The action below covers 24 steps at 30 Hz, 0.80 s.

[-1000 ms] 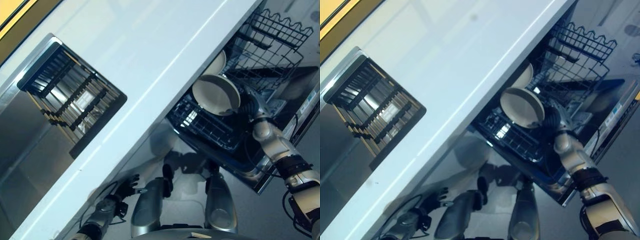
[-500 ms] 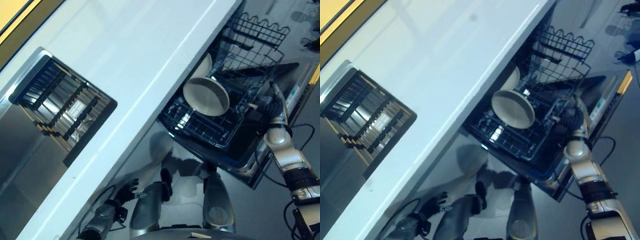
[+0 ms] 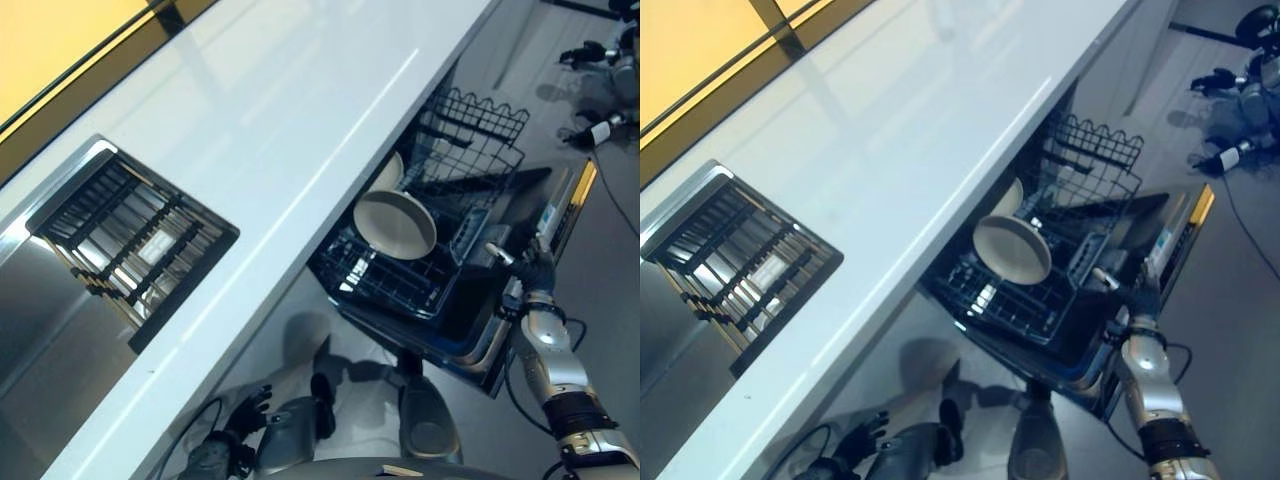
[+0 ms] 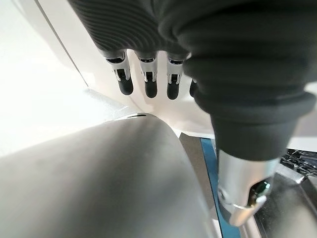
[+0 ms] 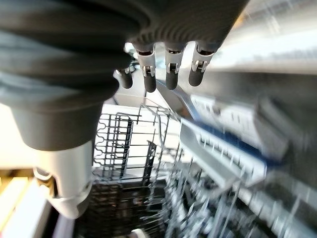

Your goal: Pick up plates and place into dishwasher.

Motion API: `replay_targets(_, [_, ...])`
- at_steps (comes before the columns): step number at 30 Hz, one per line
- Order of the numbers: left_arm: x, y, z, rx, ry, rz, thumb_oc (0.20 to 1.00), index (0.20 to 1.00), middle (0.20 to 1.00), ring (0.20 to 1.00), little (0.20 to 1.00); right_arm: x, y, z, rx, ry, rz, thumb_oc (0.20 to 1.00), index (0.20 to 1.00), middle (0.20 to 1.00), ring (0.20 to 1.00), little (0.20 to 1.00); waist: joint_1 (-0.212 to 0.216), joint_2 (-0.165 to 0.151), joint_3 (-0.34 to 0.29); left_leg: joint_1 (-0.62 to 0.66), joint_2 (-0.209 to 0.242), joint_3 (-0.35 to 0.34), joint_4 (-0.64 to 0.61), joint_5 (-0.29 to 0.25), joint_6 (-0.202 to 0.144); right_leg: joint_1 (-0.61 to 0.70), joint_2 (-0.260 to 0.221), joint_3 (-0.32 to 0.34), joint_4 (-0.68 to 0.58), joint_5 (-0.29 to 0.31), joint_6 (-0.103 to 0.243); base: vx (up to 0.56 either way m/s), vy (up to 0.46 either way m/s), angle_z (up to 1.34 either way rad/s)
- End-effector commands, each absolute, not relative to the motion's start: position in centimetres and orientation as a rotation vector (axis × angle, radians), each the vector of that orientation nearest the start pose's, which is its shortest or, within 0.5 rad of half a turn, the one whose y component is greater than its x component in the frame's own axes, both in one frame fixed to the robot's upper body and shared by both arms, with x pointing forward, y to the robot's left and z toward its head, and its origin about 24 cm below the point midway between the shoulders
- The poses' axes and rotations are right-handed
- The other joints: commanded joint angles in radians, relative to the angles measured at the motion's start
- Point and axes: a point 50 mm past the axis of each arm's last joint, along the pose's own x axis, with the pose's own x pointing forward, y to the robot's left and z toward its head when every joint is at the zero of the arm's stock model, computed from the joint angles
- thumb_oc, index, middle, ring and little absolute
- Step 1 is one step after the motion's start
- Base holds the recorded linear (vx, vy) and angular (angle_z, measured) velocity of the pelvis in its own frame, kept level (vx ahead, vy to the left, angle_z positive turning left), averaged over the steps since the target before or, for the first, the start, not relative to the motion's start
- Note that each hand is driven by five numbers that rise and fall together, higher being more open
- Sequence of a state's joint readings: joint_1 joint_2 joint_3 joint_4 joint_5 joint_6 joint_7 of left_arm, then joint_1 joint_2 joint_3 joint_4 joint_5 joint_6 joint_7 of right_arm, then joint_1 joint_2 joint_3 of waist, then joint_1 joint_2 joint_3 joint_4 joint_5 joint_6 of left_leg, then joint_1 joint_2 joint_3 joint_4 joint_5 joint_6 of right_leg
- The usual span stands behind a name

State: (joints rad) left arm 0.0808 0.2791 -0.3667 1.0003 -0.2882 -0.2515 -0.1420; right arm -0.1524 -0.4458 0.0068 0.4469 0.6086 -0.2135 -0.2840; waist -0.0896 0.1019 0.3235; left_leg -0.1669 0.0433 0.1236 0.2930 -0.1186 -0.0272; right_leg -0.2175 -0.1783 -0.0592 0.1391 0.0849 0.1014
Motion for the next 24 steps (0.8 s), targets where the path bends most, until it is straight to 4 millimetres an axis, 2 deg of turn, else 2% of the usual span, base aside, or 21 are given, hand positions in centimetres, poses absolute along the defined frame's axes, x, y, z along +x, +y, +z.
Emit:
replay_targets(1, [11.9, 20.9, -13.8, 0.14, 0.84, -0.168, 1.0, 1.0, 1.0, 1.0, 1.0, 28.1, -28.6, 4.0, 0.337, -0.049, -0.567, 1.0, 1.0, 1.0, 1.0, 1.0, 0.047, -0.033, -0.011, -0.074, 0.016, -0.055, 0.002, 0.048, -0.012, 0.071, -0.014, -0.024, 0.055, -0.113, 0.003, -0.01, -0.063, 0.15])
replay_targets(4, [12.4, 21.1, -13.6, 0.172, 0.823, -0.188, 1.0, 1.0, 1.0, 1.0, 1.0, 28.6, -29.3, 3.1, 0.366, 0.015, -0.728, 1.0, 1.0, 1.0, 1.0, 1.0, 0.074, -0.035, -0.007, -0.08, 0.014, -0.069, 0.005, 0.052, -0.012, 0.081, -0.014, -0.041, 0.052, -0.11, 0.001, 0.01, -0.049, 0.11])
replay_targets(7, [12.4, 21.1, -13.5, 0.181, 0.816, -0.2, 1.0, 1.0, 1.0, 1.0, 1.0, 29.3, -30.0, 3.3, 0.336, 0.055, -0.838, 1.0, 1.0, 1.0, 1.0, 1.0, 0.099, -0.031, -0.002, -0.092, 0.012, -0.084, 0.018, 0.055, -0.012, 0.088, -0.014, -0.054, 0.056, -0.11, -0.005, 0.03, -0.034, 0.2])
replay_targets(12, [12.5, 21.2, -13.2, 0.185, 0.808, -0.23, 1.0, 1.0, 1.0, 1.0, 1.0, 30.4, -30.9, 3.9, 0.362, 0.091, -0.858, 1.0, 1.0, 1.0, 1.0, 1.0, 0.133, -0.018, 0.006, -0.112, 0.004, -0.111, 0.036, 0.059, -0.015, 0.098, -0.017, -0.072, 0.064, -0.115, -0.012, 0.03, -0.008, 0.17])
replay_targets(17, [12.7, 21.0, -13.0, 0.195, 0.796, -0.246, 1.0, 1.0, 1.0, 1.0, 1.0, 30.4, -31.2, 2.9, 0.362, 0.145, -0.874, 1.0, 1.0, 1.0, 1.0, 1.0, 0.15, -0.011, 0.017, -0.137, 0.001, -0.12, 0.045, 0.069, -0.017, 0.092, -0.02, -0.083, 0.067, -0.112, -0.013, -0.01, -0.001, 0.11])
replay_targets(24, [13.6, 20.9, -12.6, 0.209, 0.756, -0.282, 1.0, 1.0, 1.0, 1.0, 1.0, 30.1, -33.0, 2.4, 0.328, 0.231, -1.014, 1.0, 1.0, 1.0, 1.0, 1.0, 0.18, 0.007, 0.036, -0.169, -0.001, -0.13, 0.067, 0.076, -0.019, 0.087, -0.026, -0.103, 0.074, -0.11, -0.015, -0.03, -0.004, 0.07])
